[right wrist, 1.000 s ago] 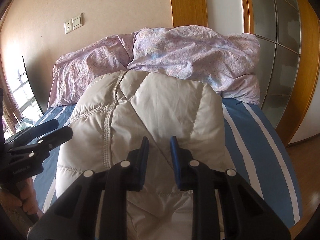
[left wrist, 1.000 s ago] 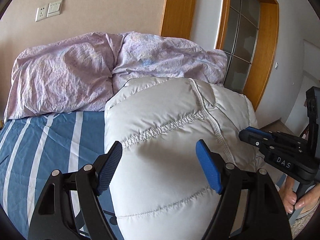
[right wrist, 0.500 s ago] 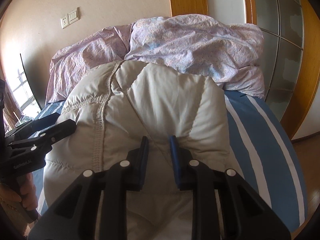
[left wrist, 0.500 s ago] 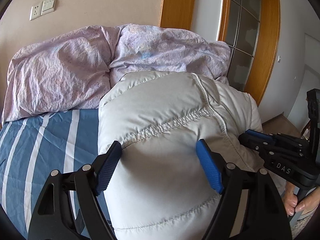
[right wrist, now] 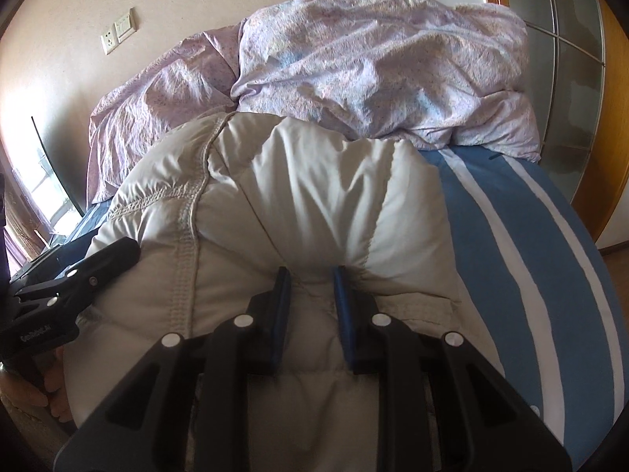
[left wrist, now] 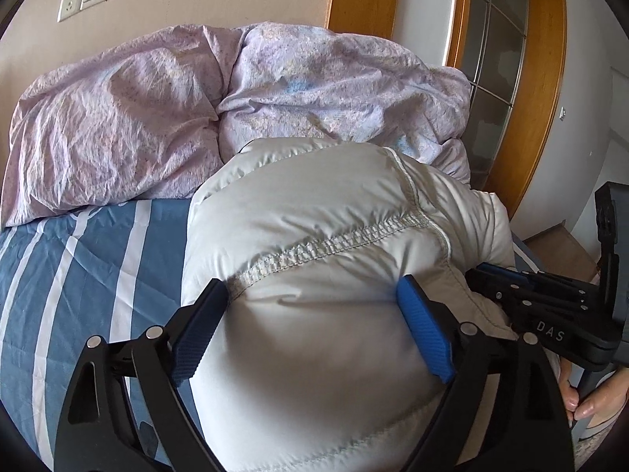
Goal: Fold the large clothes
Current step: 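Press the folded jacket flat with both grippers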
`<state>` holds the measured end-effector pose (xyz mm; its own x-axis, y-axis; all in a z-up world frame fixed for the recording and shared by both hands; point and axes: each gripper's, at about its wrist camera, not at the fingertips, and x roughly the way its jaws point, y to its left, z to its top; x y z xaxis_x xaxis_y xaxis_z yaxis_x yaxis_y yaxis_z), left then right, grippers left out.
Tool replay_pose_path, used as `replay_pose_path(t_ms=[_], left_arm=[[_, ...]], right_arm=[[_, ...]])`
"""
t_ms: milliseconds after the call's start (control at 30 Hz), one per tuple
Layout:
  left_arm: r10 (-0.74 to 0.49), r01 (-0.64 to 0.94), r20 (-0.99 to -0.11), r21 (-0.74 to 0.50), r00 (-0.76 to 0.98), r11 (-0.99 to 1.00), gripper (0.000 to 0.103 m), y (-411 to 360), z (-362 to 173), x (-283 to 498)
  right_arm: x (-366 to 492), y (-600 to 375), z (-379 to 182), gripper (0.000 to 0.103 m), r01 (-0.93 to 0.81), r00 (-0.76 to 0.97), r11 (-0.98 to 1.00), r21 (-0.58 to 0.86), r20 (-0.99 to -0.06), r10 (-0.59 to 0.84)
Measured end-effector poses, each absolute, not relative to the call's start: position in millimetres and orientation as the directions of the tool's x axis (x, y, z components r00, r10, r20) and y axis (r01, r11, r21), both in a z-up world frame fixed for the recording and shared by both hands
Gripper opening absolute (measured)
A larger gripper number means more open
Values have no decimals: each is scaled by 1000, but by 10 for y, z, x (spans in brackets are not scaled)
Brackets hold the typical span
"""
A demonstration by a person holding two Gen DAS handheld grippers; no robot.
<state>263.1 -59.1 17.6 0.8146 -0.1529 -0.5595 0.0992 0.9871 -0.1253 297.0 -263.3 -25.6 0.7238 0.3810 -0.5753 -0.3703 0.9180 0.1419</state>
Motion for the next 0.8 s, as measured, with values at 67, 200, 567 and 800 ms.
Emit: replay_pose_path(t_ms=[67,200,567,800], left_arm=[[-150,92,-567,-130,810,987,91,-584,145,2682],[-152,84,-581,-142,800,986,94,-574,81,2786],[-121,56,-571,-129,812,990,100,-613,-98,2889],[-102,37,-558,-126,824,991,102,-626,-185,2921]], right_arm=[[3020,-2612,-293,23,-369,723,919,137,-579,377],[3126,-2576,-369,23,-370,720,919,133,-584,374],[3265,-2508,-532,23,-374,720,919,128,-584,374],[3283,-2483,-611,23,-357,744,927,117,-564,358]])
